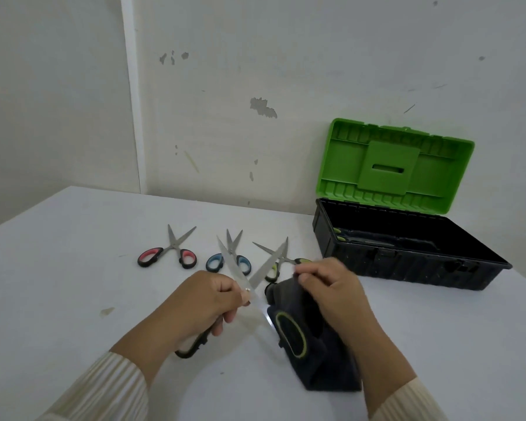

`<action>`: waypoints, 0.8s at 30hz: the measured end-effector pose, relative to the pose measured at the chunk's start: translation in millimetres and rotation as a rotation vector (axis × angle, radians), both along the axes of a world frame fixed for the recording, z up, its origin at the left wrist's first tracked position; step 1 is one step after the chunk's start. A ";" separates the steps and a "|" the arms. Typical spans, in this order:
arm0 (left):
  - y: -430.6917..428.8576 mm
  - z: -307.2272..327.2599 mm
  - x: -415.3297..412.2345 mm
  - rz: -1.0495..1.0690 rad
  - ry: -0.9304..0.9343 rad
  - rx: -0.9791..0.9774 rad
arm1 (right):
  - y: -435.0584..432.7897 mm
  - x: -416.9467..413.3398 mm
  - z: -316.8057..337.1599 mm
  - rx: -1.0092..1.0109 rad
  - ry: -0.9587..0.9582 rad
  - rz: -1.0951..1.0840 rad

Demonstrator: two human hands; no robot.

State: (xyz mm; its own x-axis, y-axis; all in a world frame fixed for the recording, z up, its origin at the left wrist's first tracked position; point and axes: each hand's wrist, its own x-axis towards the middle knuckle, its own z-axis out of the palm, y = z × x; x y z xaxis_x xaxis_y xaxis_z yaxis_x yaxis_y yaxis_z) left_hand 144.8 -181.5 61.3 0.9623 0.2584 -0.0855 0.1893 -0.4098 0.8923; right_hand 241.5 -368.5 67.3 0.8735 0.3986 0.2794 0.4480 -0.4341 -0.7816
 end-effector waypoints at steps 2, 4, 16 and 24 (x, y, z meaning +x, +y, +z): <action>2.7 -0.4 -0.7 0.021 -0.006 -0.049 | 4.5 -11.5 4.3 -0.204 0.123 0.213; 2.6 -1.9 -1.1 0.021 -0.005 -0.091 | 9.1 -15.1 2.6 -0.359 0.107 0.320; 5.3 -13.8 13.8 0.244 -0.224 -1.311 | 15.0 -13.3 -6.6 0.093 0.417 0.087; -27.1 -26.2 17.9 0.293 -0.175 -0.962 | 25.4 -21.1 -11.6 -0.134 0.166 0.185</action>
State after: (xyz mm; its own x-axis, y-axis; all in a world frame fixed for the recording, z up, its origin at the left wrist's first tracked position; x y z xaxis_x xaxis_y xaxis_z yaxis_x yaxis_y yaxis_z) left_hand 162.6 -208.6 35.1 0.8913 0.3812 -0.2454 0.0028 0.5367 0.8438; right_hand 220.5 -343.1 55.7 0.8119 0.5793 0.0730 0.4001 -0.4609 -0.7921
